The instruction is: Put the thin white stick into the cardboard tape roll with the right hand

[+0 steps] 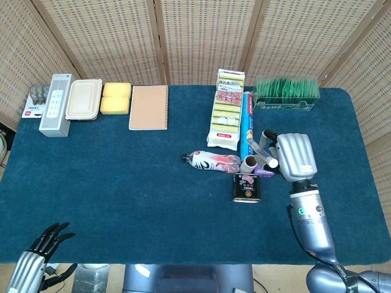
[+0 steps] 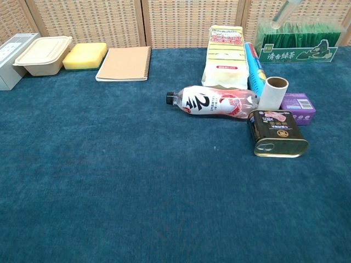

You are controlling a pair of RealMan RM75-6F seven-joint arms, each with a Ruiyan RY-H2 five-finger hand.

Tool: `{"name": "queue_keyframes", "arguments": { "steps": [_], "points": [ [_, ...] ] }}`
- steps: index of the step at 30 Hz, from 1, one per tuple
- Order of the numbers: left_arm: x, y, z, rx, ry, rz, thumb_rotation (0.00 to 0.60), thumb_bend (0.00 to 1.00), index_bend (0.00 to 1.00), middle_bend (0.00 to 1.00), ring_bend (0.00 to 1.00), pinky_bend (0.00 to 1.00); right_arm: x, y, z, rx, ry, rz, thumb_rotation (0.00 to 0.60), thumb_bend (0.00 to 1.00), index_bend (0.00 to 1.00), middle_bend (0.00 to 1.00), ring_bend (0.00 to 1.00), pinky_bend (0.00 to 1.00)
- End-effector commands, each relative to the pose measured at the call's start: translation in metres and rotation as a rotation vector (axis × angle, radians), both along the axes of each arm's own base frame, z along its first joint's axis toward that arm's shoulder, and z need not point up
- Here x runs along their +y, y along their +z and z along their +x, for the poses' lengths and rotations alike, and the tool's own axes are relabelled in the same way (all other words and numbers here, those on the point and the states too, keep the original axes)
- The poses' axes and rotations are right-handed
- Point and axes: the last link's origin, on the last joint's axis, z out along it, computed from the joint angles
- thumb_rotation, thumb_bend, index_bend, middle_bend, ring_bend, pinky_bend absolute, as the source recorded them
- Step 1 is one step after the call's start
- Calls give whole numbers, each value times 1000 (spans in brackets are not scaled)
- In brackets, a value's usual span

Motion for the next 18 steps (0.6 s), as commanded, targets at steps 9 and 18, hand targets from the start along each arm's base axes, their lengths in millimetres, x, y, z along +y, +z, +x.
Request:
{"name": "queue_keyframes", "arguments": {
  "steps": [9, 18],
  "points": [
    [1, 2, -4, -7, 12, 9, 600, 181, 235, 146, 105, 258, 21, -5, -7, 9, 20, 139, 600, 437, 786, 991, 1000, 942],
    [-1, 3, -4, -15, 8, 12, 600, 180, 235, 146, 104, 258, 7, 4, -30, 32, -76, 77, 600, 442, 786, 1000, 1000, 978]
  ]
}}
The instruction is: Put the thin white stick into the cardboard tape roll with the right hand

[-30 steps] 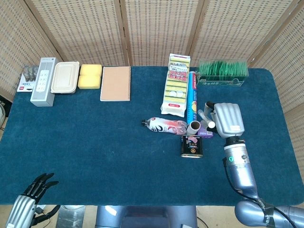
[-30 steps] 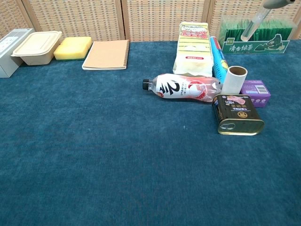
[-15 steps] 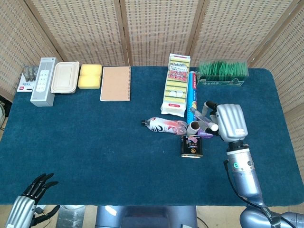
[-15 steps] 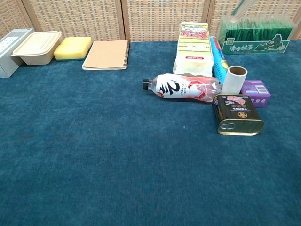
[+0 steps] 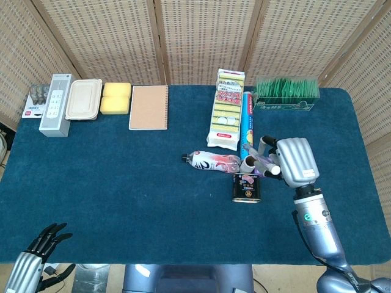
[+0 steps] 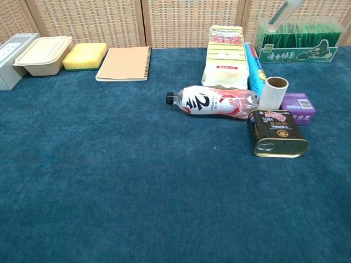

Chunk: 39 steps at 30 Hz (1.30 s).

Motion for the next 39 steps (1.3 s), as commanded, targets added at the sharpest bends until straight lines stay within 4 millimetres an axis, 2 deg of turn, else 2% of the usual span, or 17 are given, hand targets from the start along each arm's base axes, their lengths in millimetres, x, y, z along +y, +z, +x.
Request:
{"name": "queue_keyframes", "arguments": {
  "steps": [1, 6, 7, 8, 11, 12, 13, 17, 19, 23, 24, 26, 28, 31, 33, 38, 39],
  "points": [
    [1, 0, -1, -5, 8, 5, 600, 180, 235, 146, 105, 259, 8, -5, -22, 44, -100, 50, 600, 442, 785, 1000, 1000, 979],
    [4, 0, 0, 1, 7, 2, 600, 181, 235, 146, 104, 260, 25, -3, -23, 44, -61, 76, 600, 442, 785, 1000, 1000, 983],
    [2, -1, 3, 2, -13, -7, 600, 181, 235, 146, 104, 260, 3, 18, -35, -1, -125, -52, 600, 443, 785, 1000, 1000, 985],
    [-2, -1, 5, 1, -24, -12, 600, 181, 235, 146, 104, 260, -6, 17, -40, -15, -172, -63, 600, 444, 785, 1000, 1000, 987],
    [-3, -1, 3, -4, -15, -14, 600, 181, 235, 146, 105, 260, 16, 3, -40, 51, -145, 30, 600, 443, 785, 1000, 1000, 986],
    [1, -1, 2, -3, 0, -11, 600, 181, 235, 146, 105, 260, 35, -5, -41, 138, -100, 105, 600, 443, 785, 1000, 1000, 985],
    [4, -1, 1, 7, 4, -8, 600, 180, 235, 146, 105, 261, 37, 3, -43, 110, -92, 81, 600, 442, 785, 1000, 1000, 984],
    [2, -3, 8, 13, -30, -19, 600, 181, 235, 146, 105, 262, 0, 28, -56, -14, -167, -124, 600, 443, 785, 1000, 1000, 992],
    [-3, -3, 9, 4, -45, -34, 600, 181, 235, 146, 104, 262, -5, 29, -61, -8, -215, -133, 600, 444, 784, 1000, 1000, 990],
    [1, -4, 3, -4, -4, -39, 600, 181, 235, 146, 105, 264, 40, 13, -64, 156, -141, 38, 600, 437, 781, 1000, 1000, 984],
    [5, -4, 3, 6, 2, -29, 600, 181, 235, 146, 105, 264, 38, 21, -63, 129, -132, 0, 600, 436, 781, 1000, 1000, 984],
    [4, -5, 8, 16, -26, -30, 600, 180, 235, 146, 105, 265, 10, 44, -68, 23, -179, -167, 600, 439, 781, 1000, 1000, 989],
    [-2, -5, 13, 1, -56, -51, 600, 180, 235, 146, 105, 265, 2, 46, -72, 9, -237, -183, 600, 442, 781, 1000, 1000, 991],
    [-1, -3, 9, -16, -34, -50, 600, 180, 235, 146, 105, 265, 40, 14, -75, 178, -172, 32, 600, 442, 781, 1000, 1000, 990],
    [4, -3, 6, -9, -13, -35, 600, 181, 235, 146, 105, 265, 52, 11, -78, 216, -152, 104, 600, 441, 781, 1000, 1000, 986],
    [0, -4, 11, 0, -47, -47, 600, 181, 235, 146, 105, 267, 8, 41, -80, 17, -225, -143, 600, 441, 782, 1000, 1000, 990],
    [-2, -3, 12, -3, -51, -51, 600, 181, 235, 146, 104, 267, 8, 40, -80, 14, -229, -144, 600, 441, 782, 1000, 1000, 990]
  ]
}}
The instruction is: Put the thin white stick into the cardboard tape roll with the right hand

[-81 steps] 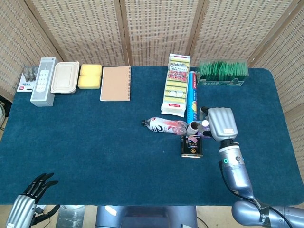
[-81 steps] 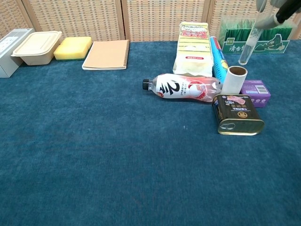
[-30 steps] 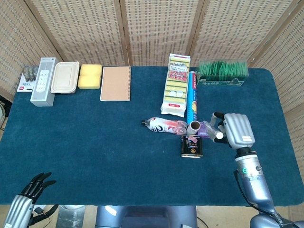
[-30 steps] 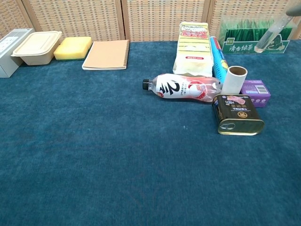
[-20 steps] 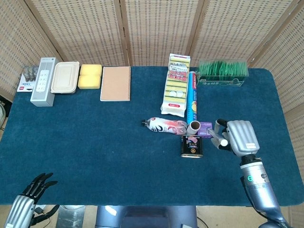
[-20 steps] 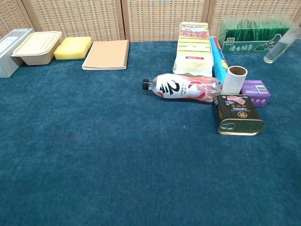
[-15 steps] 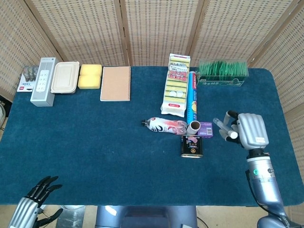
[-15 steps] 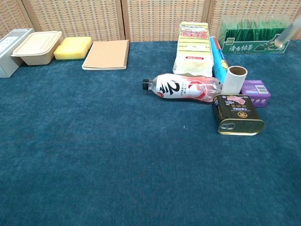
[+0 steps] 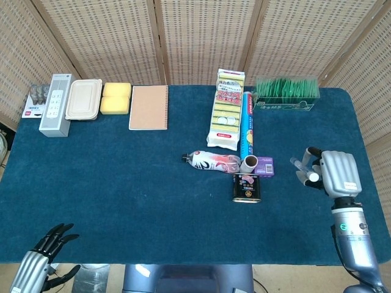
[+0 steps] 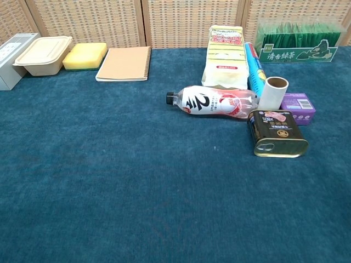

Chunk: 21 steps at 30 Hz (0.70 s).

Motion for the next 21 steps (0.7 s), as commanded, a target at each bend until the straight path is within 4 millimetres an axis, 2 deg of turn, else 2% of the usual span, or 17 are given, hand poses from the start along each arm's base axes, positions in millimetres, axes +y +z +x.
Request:
{"name": "queue_keyframes", "arguments": {
  "steps": [1, 2, 4, 5, 7, 8, 9, 10, 12, 14, 15, 17, 18, 20, 21],
  "points": [
    [-6, 1, 6, -16, -41, -24, 600, 181, 235, 146, 104, 267, -11, 7, -3, -50, -18, -82, 600, 441, 781, 1000, 1000, 988],
    [-6, 2, 5, -21, -31, -20, 600, 181, 235, 146, 104, 267, 4, -9, -4, 9, -3, 35, 600, 441, 781, 1000, 1000, 986],
    [-2, 1, 2, -19, -11, -4, 600, 181, 235, 146, 104, 267, 24, -18, -11, 115, 13, 180, 600, 438, 781, 1000, 1000, 981],
    [1, 0, 0, -8, -1, 3, 600, 180, 235, 146, 104, 267, 22, -11, -17, 142, 2, 172, 600, 438, 781, 1000, 1000, 980],
    [2, -1, 0, 1, -4, 0, 600, 181, 235, 146, 104, 267, -2, 6, -18, 101, -8, 48, 600, 438, 782, 1000, 1000, 981],
    [-1, -3, 3, 0, -18, -14, 600, 181, 235, 146, 104, 267, -17, 13, -19, 25, -37, -35, 600, 440, 782, 1000, 1000, 982],
    [-3, -3, 4, -1, -30, -22, 600, 181, 235, 146, 104, 267, -17, 10, -17, 2, -41, -30, 600, 442, 782, 1000, 1000, 982],
    [-5, -3, 5, -6, -39, -27, 600, 181, 234, 146, 105, 267, -12, 6, -14, -7, -26, 10, 600, 444, 782, 1000, 1000, 982],
    [-6, -2, 6, -24, -36, -27, 600, 181, 235, 146, 105, 267, 15, -11, -18, 60, -5, 200, 600, 443, 782, 1000, 1000, 985],
    [-2, -2, 4, -21, -23, -20, 600, 181, 235, 146, 105, 267, 21, -8, -25, 182, 9, 253, 600, 438, 783, 1000, 1000, 990],
    [0, -2, 3, -11, -17, -16, 600, 181, 235, 146, 105, 268, 16, -2, -28, 206, 11, 217, 600, 437, 785, 1000, 1000, 991],
    [1, -4, 4, 12, -16, -8, 600, 181, 235, 146, 105, 269, -4, 11, -26, 120, -2, 34, 600, 438, 787, 1000, 1000, 991],
    [-1, -4, 6, 8, -30, -13, 600, 181, 235, 146, 105, 269, -7, 10, -22, 41, -7, -23, 600, 438, 788, 1000, 1000, 992],
    [-6, -4, 9, -8, -45, -32, 600, 181, 235, 146, 105, 269, 6, 0, -16, -41, 10, 40, 600, 439, 788, 1000, 1000, 992],
    [-7, -4, 8, -18, -42, -38, 600, 181, 235, 146, 105, 269, 23, -12, -18, -33, 7, 165, 600, 438, 788, 1000, 1000, 992]
  ]
}}
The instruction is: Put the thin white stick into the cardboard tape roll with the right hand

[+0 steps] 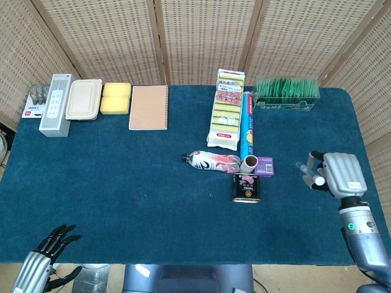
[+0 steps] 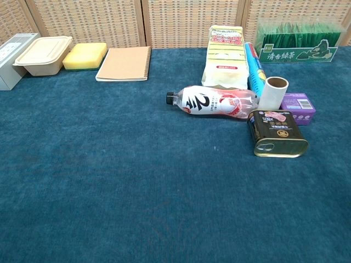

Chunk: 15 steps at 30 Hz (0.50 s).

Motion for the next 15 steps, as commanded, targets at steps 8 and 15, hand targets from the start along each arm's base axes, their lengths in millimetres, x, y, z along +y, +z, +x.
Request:
{"name": "queue_keyframes", "arguments": {
  "steps": [8, 15],
  "points": [
    [-3, -3, 5, -10, -28, -16, 600, 181, 235, 146, 104, 269, 8, 0, 11, -189, 47, -109, 600, 436, 788, 1000, 1000, 993],
    [0, -2, 3, -12, -13, -2, 600, 181, 235, 146, 104, 269, 24, -6, 0, 4, 43, 33, 600, 436, 788, 1000, 1000, 991]
  ]
}}
